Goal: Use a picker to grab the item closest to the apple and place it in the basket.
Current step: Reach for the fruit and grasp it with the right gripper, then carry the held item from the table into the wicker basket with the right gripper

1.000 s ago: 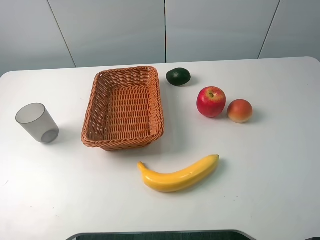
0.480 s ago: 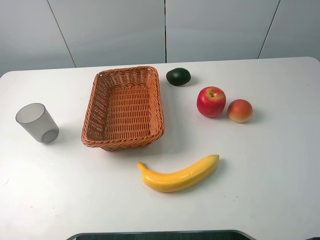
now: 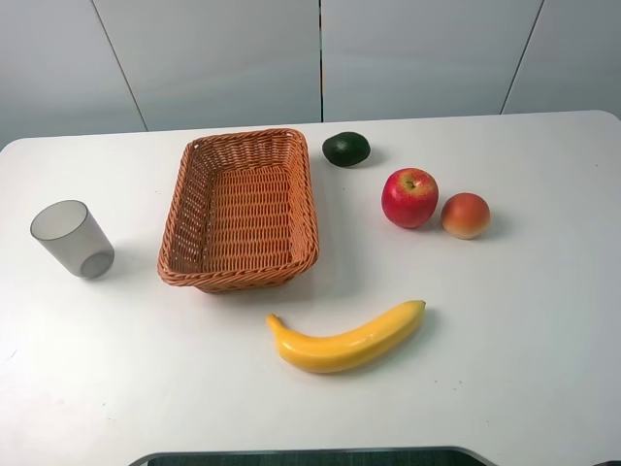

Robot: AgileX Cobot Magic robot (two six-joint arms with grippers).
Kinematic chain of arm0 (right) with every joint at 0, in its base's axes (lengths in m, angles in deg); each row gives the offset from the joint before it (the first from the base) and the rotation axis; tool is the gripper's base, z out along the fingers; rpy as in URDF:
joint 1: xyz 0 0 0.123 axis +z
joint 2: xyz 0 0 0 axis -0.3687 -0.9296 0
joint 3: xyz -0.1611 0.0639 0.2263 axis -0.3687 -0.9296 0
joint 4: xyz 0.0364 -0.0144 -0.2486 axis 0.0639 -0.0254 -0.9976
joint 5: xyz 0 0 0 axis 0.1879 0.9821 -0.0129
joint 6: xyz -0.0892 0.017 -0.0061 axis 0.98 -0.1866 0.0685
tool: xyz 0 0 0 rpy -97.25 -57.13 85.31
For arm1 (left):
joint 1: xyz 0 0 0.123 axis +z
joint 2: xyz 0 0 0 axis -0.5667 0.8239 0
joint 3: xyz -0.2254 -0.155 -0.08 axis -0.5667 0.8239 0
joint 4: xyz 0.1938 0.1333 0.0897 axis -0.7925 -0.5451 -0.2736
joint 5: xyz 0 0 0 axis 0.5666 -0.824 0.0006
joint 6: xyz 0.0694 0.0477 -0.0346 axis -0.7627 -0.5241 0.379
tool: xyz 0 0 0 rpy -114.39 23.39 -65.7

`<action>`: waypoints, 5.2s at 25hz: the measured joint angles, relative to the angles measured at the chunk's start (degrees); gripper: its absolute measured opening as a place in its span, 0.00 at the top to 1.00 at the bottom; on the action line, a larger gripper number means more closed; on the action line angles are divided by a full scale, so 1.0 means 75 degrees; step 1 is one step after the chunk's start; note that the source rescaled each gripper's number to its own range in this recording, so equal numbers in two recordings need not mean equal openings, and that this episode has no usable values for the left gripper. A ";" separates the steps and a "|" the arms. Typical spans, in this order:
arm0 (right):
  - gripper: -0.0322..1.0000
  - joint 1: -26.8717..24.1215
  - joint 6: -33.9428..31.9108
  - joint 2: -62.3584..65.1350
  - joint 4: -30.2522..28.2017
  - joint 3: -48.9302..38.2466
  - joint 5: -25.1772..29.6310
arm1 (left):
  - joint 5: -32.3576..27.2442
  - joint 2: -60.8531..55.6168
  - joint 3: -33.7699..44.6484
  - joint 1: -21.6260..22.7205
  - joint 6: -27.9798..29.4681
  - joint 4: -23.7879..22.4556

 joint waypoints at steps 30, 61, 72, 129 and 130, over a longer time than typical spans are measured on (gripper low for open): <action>0.00 0.0545 0.3672 -1.1125 0.1249 0.3344 -0.1732 | 0.0000 0.0000 0.0000 0.0000 -0.0046 0.0000; 0.00 0.0375 0.6610 -1.3891 0.1386 0.4434 -0.2406 | 0.0000 0.0000 0.0000 0.0000 -0.0046 0.0000; 0.00 0.0375 0.6610 -1.4430 0.1414 0.4449 -0.2703 | 0.0000 0.0000 0.0000 0.0000 -0.0046 0.0000; 0.97 0.0619 0.3886 -1.1904 0.1100 0.4476 -0.1755 | 0.0000 0.0000 0.0000 0.0000 -0.0064 0.0000; 0.97 0.0716 0.3507 -1.1726 0.1066 0.4476 -0.1739 | 0.0000 0.0000 0.0000 0.0000 -0.0064 0.0000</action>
